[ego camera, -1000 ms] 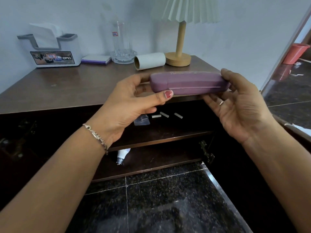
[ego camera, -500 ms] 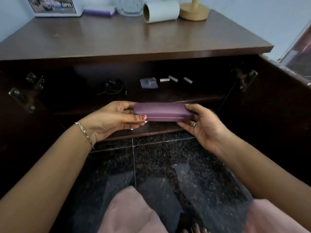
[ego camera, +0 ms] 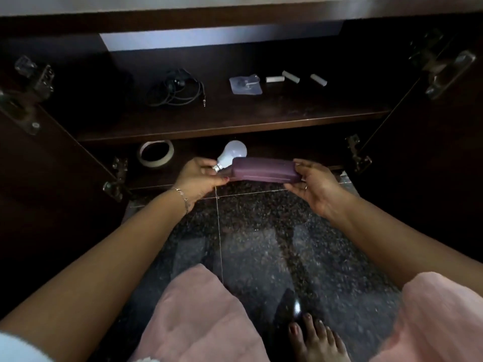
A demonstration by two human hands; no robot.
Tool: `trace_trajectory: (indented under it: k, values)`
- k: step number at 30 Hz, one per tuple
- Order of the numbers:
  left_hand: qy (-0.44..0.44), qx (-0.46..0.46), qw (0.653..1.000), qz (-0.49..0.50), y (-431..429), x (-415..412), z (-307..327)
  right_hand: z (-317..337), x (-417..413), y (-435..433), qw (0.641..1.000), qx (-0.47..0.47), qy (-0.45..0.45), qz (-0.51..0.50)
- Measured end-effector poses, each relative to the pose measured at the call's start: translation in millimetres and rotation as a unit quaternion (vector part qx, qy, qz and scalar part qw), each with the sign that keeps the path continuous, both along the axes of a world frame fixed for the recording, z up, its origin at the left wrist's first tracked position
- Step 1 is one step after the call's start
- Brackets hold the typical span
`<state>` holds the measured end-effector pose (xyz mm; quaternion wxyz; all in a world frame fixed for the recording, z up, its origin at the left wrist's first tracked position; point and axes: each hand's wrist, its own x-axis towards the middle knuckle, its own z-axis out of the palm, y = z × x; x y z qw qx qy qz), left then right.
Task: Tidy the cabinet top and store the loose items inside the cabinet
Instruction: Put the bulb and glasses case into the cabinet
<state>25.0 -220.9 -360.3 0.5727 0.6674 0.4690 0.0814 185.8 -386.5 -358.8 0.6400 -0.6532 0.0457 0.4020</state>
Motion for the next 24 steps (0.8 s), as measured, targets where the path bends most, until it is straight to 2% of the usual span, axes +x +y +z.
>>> trace_trajectory:
  k: [3, 6, 8, 11, 17, 24]
  values:
    - [0.071, 0.197, 0.978, 0.018, 21.1, 7.7, -17.1, -15.6, 7.7, 8.4, 0.999, 0.014, 0.001, -0.041]
    - [0.167, 0.304, 0.934, -0.081, 41.5, 20.9, -27.0, -27.9, 14.1, 21.6, 0.997, 0.023, -0.014, -0.074]
    - [0.202, 0.337, 0.911, -0.124, 49.3, 32.0, -29.4, -33.1, 15.8, 32.3, 0.995, 0.018, -0.03, -0.095]
    - [0.214, 0.348, 0.904, -0.127, 57.1, 47.9, -34.0, -40.0, 17.4, 46.6, 0.992, 0.007, -0.037, -0.117]
    - [0.252, 0.308, 0.91, -0.121, 73.6, 58.2, -48.6, -48.6, 15.0, 67.5, 0.99, -0.019, -0.035, -0.133]
    - [0.226, 0.269, 0.936, -0.022, 82.6, 53.3, -60.2, -62.2, 8.5, 87.1, 0.981, -0.101, -0.099, -0.131]
